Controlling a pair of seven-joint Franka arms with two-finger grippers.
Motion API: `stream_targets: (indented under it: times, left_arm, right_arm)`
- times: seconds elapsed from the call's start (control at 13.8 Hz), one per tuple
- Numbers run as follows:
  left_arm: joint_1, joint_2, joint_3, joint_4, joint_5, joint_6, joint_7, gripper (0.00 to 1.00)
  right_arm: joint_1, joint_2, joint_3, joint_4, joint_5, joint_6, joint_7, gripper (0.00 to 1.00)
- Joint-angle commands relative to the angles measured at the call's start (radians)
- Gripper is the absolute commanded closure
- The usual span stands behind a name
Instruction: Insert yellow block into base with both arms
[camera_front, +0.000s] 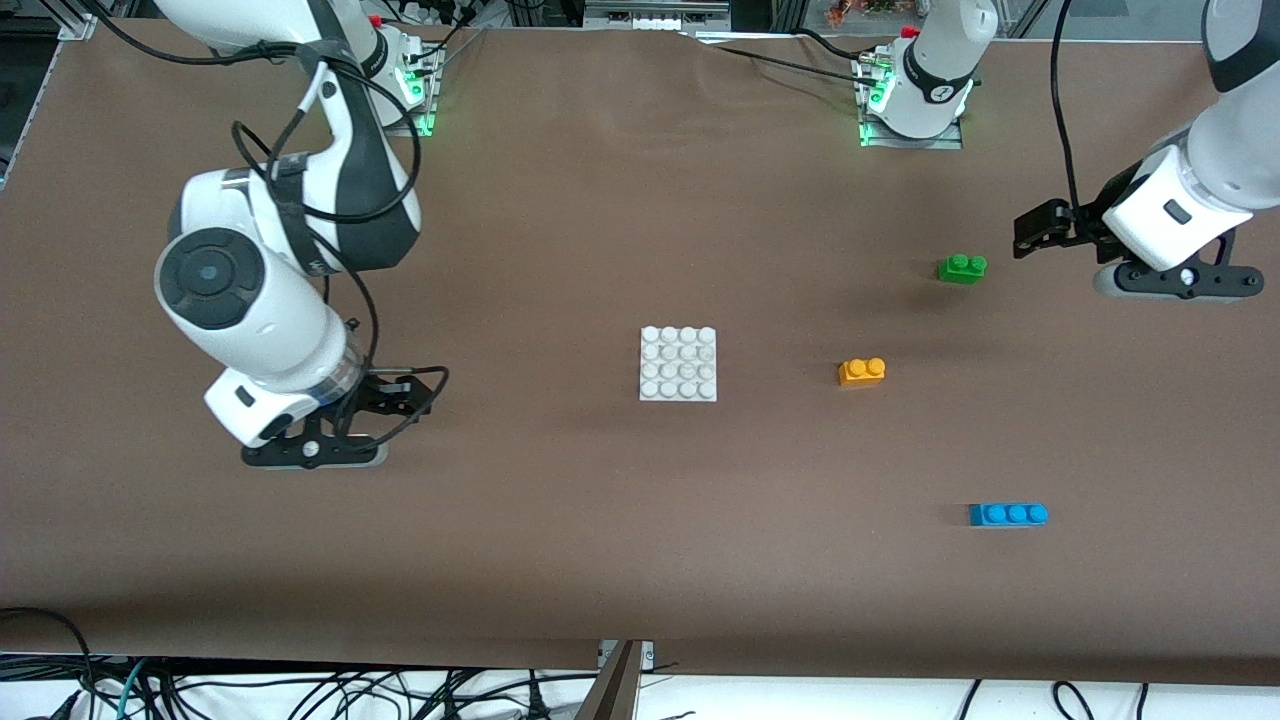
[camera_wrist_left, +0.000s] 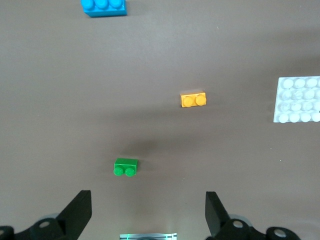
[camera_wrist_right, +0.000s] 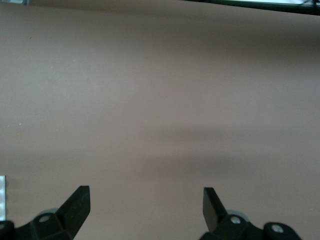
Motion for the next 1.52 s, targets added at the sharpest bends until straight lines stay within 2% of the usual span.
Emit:
stream_targets:
  times: [0.0, 0.29, 0.65, 0.87, 1.01, 1.16, 1.44]
  left_arm:
    - [-0.011, 0.065, -0.017, 0.025, -0.054, 0.008, 0.009, 0.0]
    - [-0.012, 0.147, -0.021, 0.013, -0.051, 0.109, 0.009, 0.0]
    - [-0.014, 0.216, -0.022, -0.022, -0.054, 0.218, 0.004, 0.0]
    - [-0.017, 0.224, -0.048, -0.102, -0.054, 0.338, -0.044, 0.0]
    - [-0.023, 0.224, -0.051, -0.181, -0.049, 0.449, -0.053, 0.0]
    - [-0.038, 0.224, -0.054, -0.256, -0.049, 0.559, -0.08, 0.0]
    - [-0.072, 0.286, -0.056, -0.364, -0.045, 0.782, -0.128, 0.0]
  right_arm:
    - [-0.087, -0.093, 0.016, -0.024, 0.001, -0.033, -0.017, 0.0]
    - [-0.26, -0.225, 0.079, -0.091, 0.012, -0.041, -0.017, 0.0]
    - [-0.365, -0.385, 0.151, -0.162, -0.035, -0.073, -0.016, 0.0]
    - [-0.395, -0.437, 0.153, -0.232, -0.043, -0.086, -0.031, 0.0]
    - [-0.421, -0.475, 0.164, -0.283, -0.087, -0.089, -0.139, 0.0]
    - [-0.444, -0.509, 0.168, -0.329, -0.086, -0.089, -0.207, 0.0]
    - [-0.454, -0.511, 0.182, -0.331, -0.092, -0.119, -0.207, 0.0]
